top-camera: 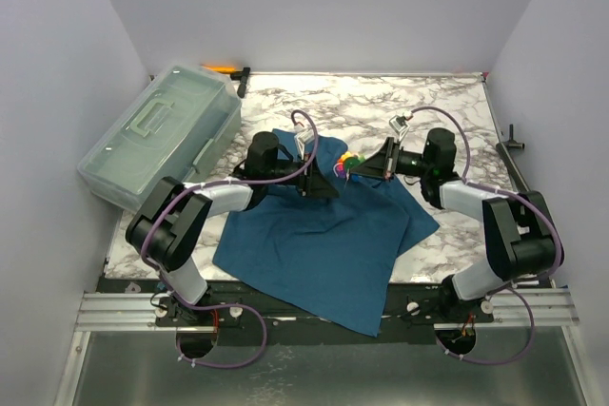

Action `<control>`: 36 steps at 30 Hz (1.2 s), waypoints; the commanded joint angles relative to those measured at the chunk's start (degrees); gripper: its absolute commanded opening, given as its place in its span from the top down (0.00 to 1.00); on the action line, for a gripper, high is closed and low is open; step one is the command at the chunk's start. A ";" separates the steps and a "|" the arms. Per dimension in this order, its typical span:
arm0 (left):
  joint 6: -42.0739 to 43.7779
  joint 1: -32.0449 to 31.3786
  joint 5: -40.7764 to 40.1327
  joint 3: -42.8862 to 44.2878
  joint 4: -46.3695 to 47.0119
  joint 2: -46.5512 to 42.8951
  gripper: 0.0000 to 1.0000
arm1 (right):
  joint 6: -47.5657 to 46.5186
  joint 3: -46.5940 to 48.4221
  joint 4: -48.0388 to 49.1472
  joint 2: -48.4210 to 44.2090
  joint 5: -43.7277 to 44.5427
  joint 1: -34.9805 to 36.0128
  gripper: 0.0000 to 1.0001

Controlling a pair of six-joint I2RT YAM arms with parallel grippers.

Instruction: Remove the brooch from the garment

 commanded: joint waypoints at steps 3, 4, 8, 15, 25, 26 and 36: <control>8.96 -2.07 -6.13 2.70 -10.02 0.37 0.78 | 10.31 -1.99 12.24 4.53 -4.14 -0.39 1.00; 9.16 -2.59 -6.27 2.64 -10.18 0.72 0.79 | 10.62 -2.10 12.55 4.80 -3.92 -0.38 0.99; 9.21 -4.83 -4.27 3.97 -10.15 1.14 0.79 | 10.20 -2.63 12.37 5.78 -2.82 -0.37 0.99; 2.02 -6.33 -2.07 9.16 -3.30 2.85 0.80 | 7.13 -3.62 9.18 6.63 -1.52 -0.35 0.99; -4.18 -4.29 -5.18 11.82 2.19 4.43 0.62 | 8.15 -4.24 9.34 7.06 -1.99 -0.36 0.99; -3.97 -3.59 -5.65 11.50 2.19 3.90 0.59 | 8.70 -4.31 9.31 7.23 -1.90 -0.33 0.99; 3.22 5.21 -6.44 10.70 -4.23 -1.48 0.38 | 18.21 -4.22 13.61 11.72 -2.67 -0.33 1.00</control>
